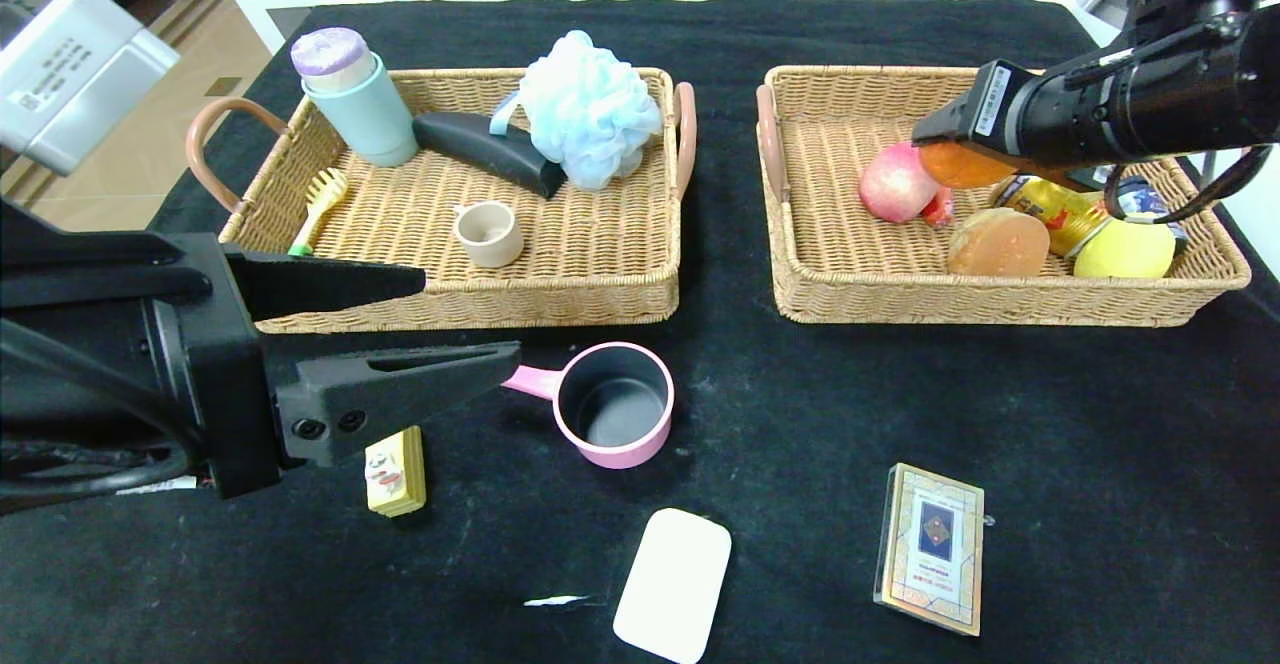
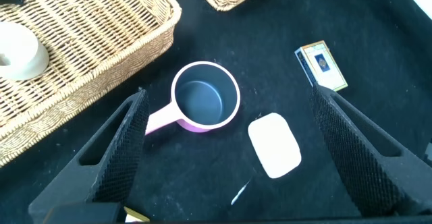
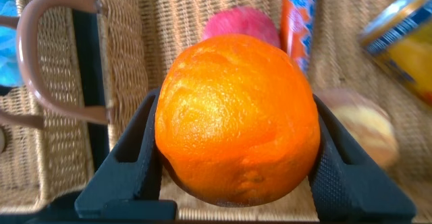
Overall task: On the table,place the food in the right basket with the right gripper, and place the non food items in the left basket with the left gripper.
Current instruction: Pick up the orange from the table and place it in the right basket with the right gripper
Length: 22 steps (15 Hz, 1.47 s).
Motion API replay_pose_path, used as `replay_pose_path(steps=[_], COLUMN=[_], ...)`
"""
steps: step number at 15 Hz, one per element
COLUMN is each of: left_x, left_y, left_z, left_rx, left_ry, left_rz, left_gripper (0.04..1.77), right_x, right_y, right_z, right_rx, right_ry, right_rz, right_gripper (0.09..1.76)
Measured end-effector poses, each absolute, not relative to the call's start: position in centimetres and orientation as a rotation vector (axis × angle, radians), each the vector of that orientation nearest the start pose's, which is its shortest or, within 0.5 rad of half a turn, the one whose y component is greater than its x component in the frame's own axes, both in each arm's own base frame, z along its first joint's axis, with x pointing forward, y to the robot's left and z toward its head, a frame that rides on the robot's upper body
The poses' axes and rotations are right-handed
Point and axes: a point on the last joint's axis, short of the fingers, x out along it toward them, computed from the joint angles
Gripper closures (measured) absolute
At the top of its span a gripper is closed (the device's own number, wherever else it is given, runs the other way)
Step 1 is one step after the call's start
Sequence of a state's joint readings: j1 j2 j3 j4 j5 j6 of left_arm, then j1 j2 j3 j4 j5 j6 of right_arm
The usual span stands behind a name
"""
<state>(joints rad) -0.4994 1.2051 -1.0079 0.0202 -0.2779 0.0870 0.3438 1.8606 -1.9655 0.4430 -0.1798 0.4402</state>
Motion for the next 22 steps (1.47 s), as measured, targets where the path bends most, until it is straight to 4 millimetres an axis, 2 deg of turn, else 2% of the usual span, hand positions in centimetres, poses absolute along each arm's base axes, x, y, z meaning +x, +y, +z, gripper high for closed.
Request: replay_pose_path(steps=[8,16,22], left_x=[15.4,15.4,15.3], left_y=[-9.1,-9.1,-9.1], left_z=[29.8,29.8,29.8], left_rx=[0.107,0.107,0.107], left_ry=[0.191,0.19,0.189], left_rz=[-0.784,-0.783,-0.783], left_gripper=[0.09,0.09,0.09], right_x=[37.3,37.5,37.4], right_y=[13.1,14.0,14.0], right_z=[32.5,32.2,32.3], right_rx=[0.325,0.294,0.294], right_ry=[0.249,0.239,0.241], right_rz=[0.127,0.146,0.145], right_gripper=[0.63,0.64,0.38])
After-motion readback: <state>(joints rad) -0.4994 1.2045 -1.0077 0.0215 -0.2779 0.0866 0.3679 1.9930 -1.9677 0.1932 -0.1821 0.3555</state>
